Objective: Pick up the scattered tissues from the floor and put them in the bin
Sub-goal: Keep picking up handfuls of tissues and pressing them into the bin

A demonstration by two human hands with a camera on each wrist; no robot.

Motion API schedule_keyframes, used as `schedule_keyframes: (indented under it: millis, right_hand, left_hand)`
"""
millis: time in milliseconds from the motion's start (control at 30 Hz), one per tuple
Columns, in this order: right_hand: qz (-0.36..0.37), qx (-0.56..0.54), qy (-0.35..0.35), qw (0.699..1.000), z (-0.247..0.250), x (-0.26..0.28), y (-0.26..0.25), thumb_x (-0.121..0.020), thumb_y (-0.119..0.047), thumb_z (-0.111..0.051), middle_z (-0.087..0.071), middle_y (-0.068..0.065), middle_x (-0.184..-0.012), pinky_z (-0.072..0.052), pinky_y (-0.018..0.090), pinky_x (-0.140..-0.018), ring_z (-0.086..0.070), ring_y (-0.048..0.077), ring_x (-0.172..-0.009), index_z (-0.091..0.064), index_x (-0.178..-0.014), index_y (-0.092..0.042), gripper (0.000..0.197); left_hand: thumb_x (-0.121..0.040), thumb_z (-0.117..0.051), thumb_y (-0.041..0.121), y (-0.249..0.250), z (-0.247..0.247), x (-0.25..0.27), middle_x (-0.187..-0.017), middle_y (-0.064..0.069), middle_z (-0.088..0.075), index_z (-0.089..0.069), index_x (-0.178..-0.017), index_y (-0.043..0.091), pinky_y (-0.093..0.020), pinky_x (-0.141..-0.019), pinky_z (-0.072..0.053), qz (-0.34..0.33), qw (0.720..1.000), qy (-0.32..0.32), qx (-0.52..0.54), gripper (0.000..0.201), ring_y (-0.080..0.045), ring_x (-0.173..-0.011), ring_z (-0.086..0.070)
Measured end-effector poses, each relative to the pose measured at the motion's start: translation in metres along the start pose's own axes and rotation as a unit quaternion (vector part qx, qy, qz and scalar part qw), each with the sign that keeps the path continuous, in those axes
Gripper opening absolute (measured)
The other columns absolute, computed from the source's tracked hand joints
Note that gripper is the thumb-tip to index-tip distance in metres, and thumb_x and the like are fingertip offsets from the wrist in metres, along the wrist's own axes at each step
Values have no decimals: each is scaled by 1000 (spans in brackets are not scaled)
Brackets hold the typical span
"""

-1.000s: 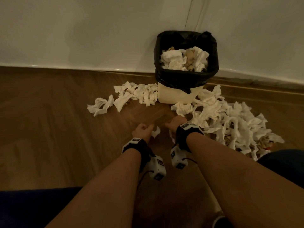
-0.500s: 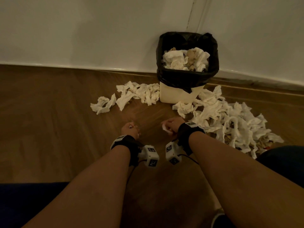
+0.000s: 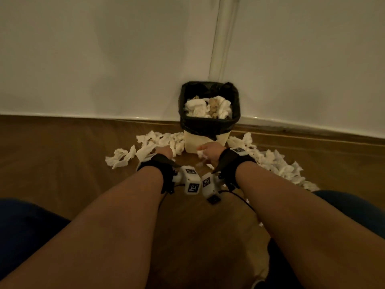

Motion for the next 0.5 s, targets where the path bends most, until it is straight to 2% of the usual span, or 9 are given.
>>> schedule_keyframes:
  millis: [67,133,167,233,267,333,400,467,500]
  right_hand:
    - [46,-42,-5,998,13,15,-24,-94,13,-36,-52,23,-122,-48,35,-91,-54,32,-100,-51,-126,9,36]
    - [89,-106,-2,990,30,34,-48,-92,13,-43,-43,28,-134,-48,38,-95,-52,36,-111,-50,-124,11,33]
    - [116,-152,1,982,41,43,-60,-91,14,-45,-42,29,-134,-51,38,-92,-51,39,-116,-49,-123,10,33]
    - [164,-264,9,950,67,62,-82,-92,16,-40,-49,29,-119,-59,31,-71,-53,41,-117,-46,-119,6,29]
    - [192,-290,25,937,82,69,-92,-92,17,-39,-53,27,-109,-58,27,-64,-59,35,-111,-45,-119,8,29]
    - [233,-289,99,923,116,79,-102,-89,14,-49,-54,25,-105,-56,31,-76,-63,33,-104,-47,-122,11,34]
    - [233,-295,166,912,142,80,-98,-85,8,-61,-55,26,-108,-55,40,-83,-60,37,-103,-56,-113,7,28]
    - [211,-346,186,895,156,76,-87,-84,4,-63,-58,26,-107,-57,35,-74,-59,35,-97,-60,-97,1,14]
    - [209,-370,188,886,159,73,-82,-84,4,-63,-60,24,-102,-57,31,-70,-59,32,-95,-60,-95,0,12]
  left_hand:
    - [-97,-47,32,29,9,-1,-154,-11,-23,-17,-148,9,-23,-103,-35,-21,998,-14,65,64,-26,-140,-27]
    - [-99,-42,19,59,22,2,-147,-10,-38,-34,-143,9,-21,-93,-46,-41,979,-8,199,46,-25,-134,-39]
    - [-98,-42,10,72,28,6,-137,-11,-49,-45,-136,6,-26,-91,-50,-58,963,-7,264,39,-28,-126,-48]
    - [-90,-52,5,89,48,7,-120,-13,-60,-59,-118,12,-37,-87,-54,-80,932,49,351,30,-32,-109,-59]
    - [-86,-59,7,102,58,9,-118,-13,-62,-61,-112,16,-39,-91,-53,-107,934,65,334,28,-31,-105,-61]
    - [-82,-68,12,130,66,12,-116,-10,-64,-63,-104,20,-33,-92,-52,-162,946,64,274,23,-26,-102,-63]
    - [-81,-72,16,156,72,17,-105,-5,-66,-65,-101,21,-21,-74,-54,-208,947,63,237,22,-17,-86,-65]
    - [-80,-73,16,176,70,20,-98,-4,-66,-67,-105,18,-15,-65,-51,-239,945,63,213,27,-11,-76,-64]
    - [-80,-73,15,182,65,20,-100,-6,-67,-68,-108,16,-19,-72,-53,-250,944,59,204,29,-14,-81,-64]
Point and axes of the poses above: each hand's wrist, its own x-axis away from the middle knuckle, its own z-axis out of the back of the hand, y = z × x, the point moved 9 cm from there along -x, towards the middle knuckle
